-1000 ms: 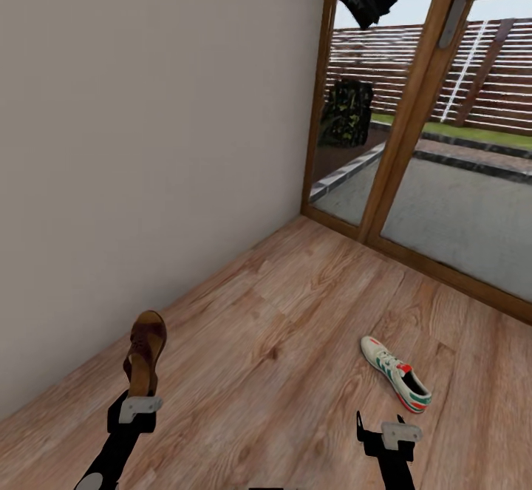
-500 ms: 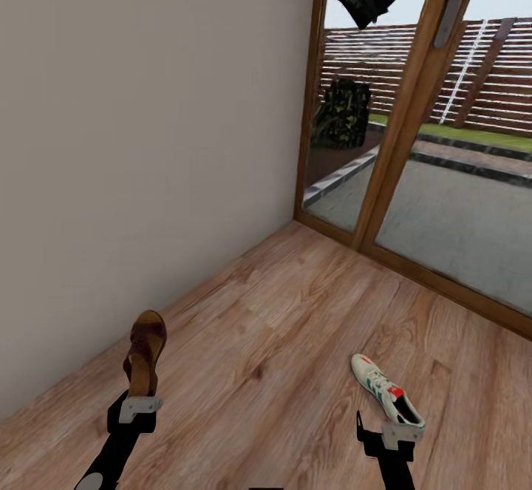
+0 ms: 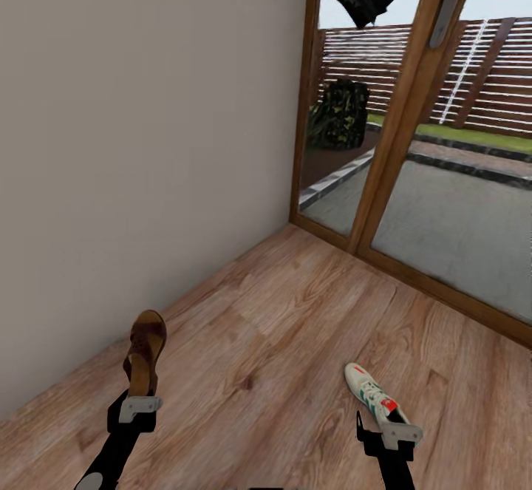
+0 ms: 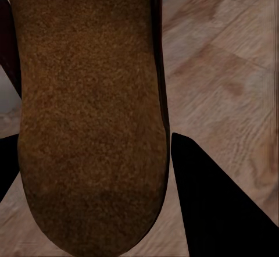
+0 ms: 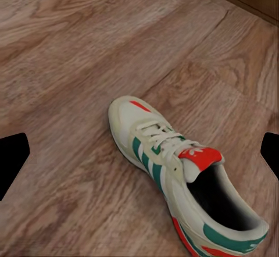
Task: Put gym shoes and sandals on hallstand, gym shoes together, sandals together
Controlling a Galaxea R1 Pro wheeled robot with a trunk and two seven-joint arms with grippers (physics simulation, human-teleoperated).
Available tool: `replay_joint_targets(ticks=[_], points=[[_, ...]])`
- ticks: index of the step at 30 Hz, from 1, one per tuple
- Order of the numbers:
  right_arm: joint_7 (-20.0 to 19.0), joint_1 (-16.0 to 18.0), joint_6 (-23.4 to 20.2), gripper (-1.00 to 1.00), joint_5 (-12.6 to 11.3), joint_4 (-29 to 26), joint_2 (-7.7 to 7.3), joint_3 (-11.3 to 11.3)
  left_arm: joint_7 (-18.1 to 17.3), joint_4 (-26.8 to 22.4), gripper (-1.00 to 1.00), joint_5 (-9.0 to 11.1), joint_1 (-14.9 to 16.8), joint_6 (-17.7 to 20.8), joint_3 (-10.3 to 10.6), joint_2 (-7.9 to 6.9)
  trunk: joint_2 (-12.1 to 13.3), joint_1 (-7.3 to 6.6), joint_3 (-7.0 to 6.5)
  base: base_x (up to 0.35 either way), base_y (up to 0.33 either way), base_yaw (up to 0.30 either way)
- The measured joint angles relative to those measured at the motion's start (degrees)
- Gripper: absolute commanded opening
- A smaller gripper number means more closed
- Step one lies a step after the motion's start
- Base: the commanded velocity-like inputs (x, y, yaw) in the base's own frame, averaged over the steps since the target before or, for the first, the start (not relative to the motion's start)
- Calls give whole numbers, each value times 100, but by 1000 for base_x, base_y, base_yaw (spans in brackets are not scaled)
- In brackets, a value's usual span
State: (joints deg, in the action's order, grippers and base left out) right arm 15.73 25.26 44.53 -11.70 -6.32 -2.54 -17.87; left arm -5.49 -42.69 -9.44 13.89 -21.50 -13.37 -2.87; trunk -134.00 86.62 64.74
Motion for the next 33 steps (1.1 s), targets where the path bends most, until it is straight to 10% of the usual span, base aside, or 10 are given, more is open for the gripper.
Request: replay_joint_targets(ticks=[19,24,33], points=[[-3,-5,1,100,8,11,-46,6,-70,-537,-100,5,30,116,33,6,0,0,-1,8,-35,0],[-37,-89,-6,100,13,10,-442,13,-128,-2047,-100,12,32,1332,86,40,0,0,0,0,0,0],[-884,-116,-15,100,66,-2,-1162,-56,-521,-3119,-100,342,423,2685,394,113,0,0,-1,0,0,0]])
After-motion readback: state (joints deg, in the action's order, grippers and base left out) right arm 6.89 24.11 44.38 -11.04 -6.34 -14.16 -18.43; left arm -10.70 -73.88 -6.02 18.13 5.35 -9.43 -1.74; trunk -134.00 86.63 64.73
